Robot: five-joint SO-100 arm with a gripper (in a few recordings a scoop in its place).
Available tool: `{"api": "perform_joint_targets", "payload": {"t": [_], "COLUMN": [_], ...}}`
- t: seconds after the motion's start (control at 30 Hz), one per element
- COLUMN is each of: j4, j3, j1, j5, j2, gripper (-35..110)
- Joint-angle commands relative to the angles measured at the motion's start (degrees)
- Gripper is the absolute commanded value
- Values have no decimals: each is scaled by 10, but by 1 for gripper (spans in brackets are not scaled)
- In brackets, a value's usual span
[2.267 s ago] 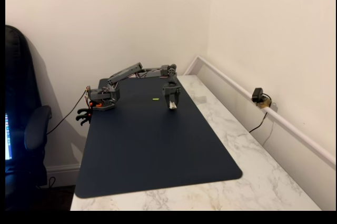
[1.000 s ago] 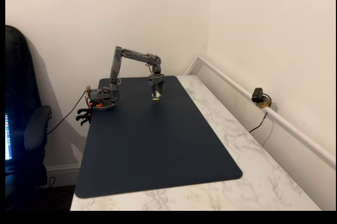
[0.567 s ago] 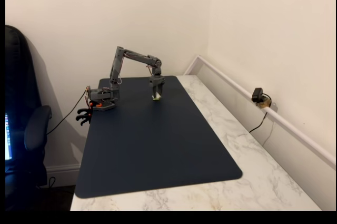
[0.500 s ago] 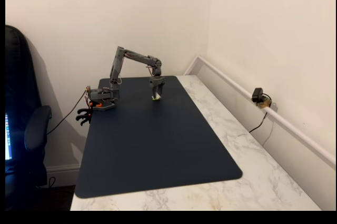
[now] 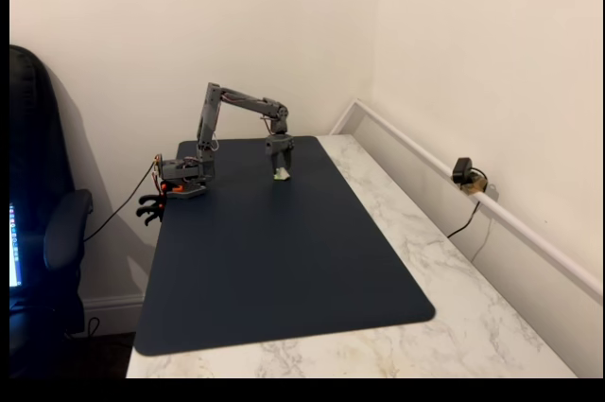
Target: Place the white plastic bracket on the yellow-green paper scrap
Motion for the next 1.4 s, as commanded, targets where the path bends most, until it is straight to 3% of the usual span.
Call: {"api": "perform_joint_targets", "payload": {"t": [0.0,0.4,0.63,0.9,1.03,1.37], "j4": [32,48,-14,-213,-329,-389], "j3": [-4,89,205,450,550,702], "j1": [-19,-67,-134,-107,-110,-80], "j5": [8,-11,-10,-90,-212,-317], "j2": [110,313,442,666,719,825], "gripper": [0,0,0,0,0,6]}}
